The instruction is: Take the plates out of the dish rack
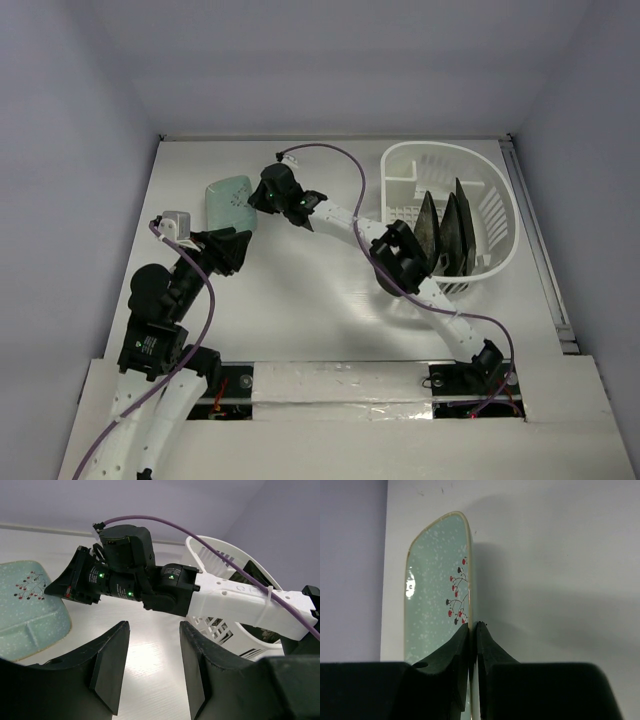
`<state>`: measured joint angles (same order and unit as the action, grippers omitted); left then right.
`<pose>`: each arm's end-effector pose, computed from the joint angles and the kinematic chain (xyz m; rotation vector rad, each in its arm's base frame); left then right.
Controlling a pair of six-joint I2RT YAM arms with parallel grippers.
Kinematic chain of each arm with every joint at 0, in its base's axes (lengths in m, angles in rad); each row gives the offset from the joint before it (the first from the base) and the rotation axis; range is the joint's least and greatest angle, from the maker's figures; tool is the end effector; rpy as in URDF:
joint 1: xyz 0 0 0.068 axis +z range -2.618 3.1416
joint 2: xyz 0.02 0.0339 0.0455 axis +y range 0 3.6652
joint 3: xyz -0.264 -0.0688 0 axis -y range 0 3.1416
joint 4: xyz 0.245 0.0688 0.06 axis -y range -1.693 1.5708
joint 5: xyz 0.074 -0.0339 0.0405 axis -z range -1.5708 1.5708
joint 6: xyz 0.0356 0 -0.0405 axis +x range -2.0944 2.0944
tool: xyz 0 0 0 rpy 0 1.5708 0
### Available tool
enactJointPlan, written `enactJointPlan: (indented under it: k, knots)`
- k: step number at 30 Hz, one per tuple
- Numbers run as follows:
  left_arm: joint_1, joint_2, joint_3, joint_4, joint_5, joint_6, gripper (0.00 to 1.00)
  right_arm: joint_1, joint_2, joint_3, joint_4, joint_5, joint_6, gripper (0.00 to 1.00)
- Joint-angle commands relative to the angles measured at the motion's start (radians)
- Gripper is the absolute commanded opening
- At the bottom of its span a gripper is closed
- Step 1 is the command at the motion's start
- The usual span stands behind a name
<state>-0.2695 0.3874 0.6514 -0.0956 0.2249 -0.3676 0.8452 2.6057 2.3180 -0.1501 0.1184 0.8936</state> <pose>0.0977 -0.0352 0.3533 0.1208 1.4366 -0.6833 0.4000 0.4446 0.1900 0.1329 2.1444 0.9611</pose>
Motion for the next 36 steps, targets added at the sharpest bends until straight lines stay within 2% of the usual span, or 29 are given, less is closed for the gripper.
enactJointPlan:
  k: [1, 21, 24, 25, 27, 30, 36]
  knots:
    - [-0.007, -0.004, 0.036, 0.040, 0.007, -0.001, 0.41, 0.005, -0.036, 0.086, 0.179, -0.042, 0.105, 0.14]
    - [-0.007, 0.001, 0.034, 0.042, 0.008, 0.001, 0.41, 0.005, -0.095, -0.118, 0.196, -0.034, 0.108, 0.21]
    - [-0.007, 0.001, 0.034, 0.042, 0.010, 0.002, 0.41, 0.005, -0.104, -0.137, 0.196, -0.068, 0.087, 0.36]
    - [-0.007, 0.001, 0.034, 0.042, 0.010, 0.002, 0.41, 0.005, -0.108, -0.143, 0.199, -0.074, 0.082, 0.52]
    - [-0.007, -0.001, 0.034, 0.042, 0.011, 0.002, 0.41, 0.005, -0.121, -0.166, 0.204, -0.094, 0.079, 0.71]
    - [-0.007, -0.002, 0.034, 0.040, 0.010, 0.002, 0.41, 0.005, -0.133, -0.178, 0.207, -0.134, 0.074, 0.80]
    - [-0.007, -0.001, 0.034, 0.039, 0.007, 0.002, 0.41, 0.005, -0.180, -0.178, 0.178, -0.125, 0.025, 0.84]
